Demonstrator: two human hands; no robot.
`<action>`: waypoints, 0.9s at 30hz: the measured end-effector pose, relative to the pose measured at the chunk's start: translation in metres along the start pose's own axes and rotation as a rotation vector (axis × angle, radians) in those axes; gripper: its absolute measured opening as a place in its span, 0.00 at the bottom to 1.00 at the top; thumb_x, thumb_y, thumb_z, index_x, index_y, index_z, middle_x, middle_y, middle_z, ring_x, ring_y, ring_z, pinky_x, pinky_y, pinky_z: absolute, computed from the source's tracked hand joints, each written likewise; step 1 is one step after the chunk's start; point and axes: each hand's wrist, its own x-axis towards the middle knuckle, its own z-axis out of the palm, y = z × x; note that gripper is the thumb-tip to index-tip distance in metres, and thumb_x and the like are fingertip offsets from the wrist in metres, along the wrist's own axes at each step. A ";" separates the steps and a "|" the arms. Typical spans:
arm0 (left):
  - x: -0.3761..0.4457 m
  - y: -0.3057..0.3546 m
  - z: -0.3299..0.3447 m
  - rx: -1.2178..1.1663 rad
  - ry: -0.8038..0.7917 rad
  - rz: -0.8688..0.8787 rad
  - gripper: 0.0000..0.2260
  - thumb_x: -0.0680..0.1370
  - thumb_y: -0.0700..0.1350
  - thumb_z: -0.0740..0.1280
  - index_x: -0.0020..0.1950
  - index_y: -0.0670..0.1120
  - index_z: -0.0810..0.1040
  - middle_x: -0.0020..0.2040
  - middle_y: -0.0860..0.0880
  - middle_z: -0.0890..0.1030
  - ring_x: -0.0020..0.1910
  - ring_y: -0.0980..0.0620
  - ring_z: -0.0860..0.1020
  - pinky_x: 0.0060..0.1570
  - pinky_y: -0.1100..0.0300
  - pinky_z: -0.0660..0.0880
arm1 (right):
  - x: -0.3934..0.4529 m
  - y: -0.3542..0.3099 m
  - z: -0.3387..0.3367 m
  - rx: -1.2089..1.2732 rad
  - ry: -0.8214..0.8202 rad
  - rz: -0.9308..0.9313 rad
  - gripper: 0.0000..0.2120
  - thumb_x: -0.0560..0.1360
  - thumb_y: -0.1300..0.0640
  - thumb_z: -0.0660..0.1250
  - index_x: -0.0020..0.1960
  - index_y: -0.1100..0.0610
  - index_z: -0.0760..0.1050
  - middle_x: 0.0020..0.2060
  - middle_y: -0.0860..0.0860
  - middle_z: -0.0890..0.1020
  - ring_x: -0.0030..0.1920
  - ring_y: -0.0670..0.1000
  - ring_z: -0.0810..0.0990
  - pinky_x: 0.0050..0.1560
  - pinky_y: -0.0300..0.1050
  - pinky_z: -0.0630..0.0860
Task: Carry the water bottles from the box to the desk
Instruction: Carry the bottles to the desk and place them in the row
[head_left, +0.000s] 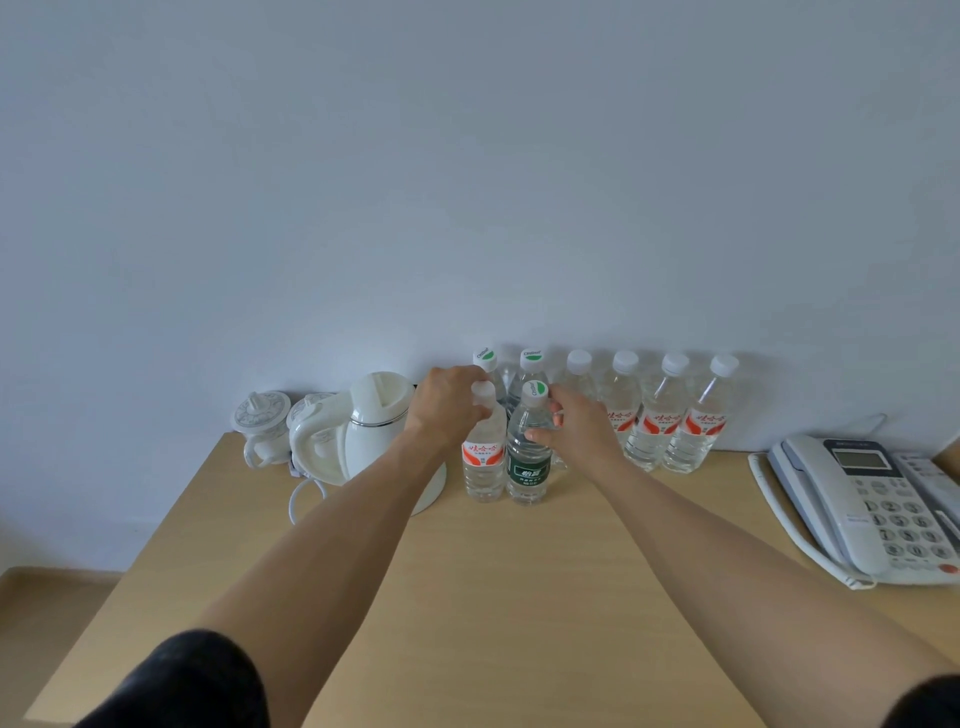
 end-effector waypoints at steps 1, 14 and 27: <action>0.000 0.000 0.000 0.000 0.000 0.001 0.21 0.75 0.46 0.76 0.67 0.50 0.79 0.54 0.44 0.83 0.53 0.44 0.81 0.55 0.50 0.79 | 0.000 -0.001 0.000 -0.002 -0.001 0.010 0.22 0.70 0.56 0.79 0.60 0.57 0.77 0.43 0.42 0.77 0.46 0.47 0.74 0.48 0.41 0.66; 0.007 0.004 -0.024 0.108 0.135 0.029 0.20 0.77 0.62 0.68 0.63 0.53 0.80 0.53 0.50 0.84 0.55 0.46 0.81 0.50 0.54 0.76 | 0.006 -0.020 -0.039 -0.122 -0.086 0.073 0.25 0.71 0.62 0.74 0.67 0.54 0.76 0.57 0.53 0.82 0.56 0.54 0.81 0.58 0.51 0.79; 0.048 0.065 -0.069 0.339 0.061 0.188 0.19 0.82 0.55 0.59 0.72 0.53 0.74 0.63 0.49 0.80 0.67 0.46 0.72 0.59 0.53 0.69 | 0.014 -0.034 -0.102 -0.439 0.084 0.173 0.22 0.81 0.47 0.63 0.73 0.52 0.70 0.64 0.55 0.76 0.66 0.58 0.73 0.57 0.51 0.75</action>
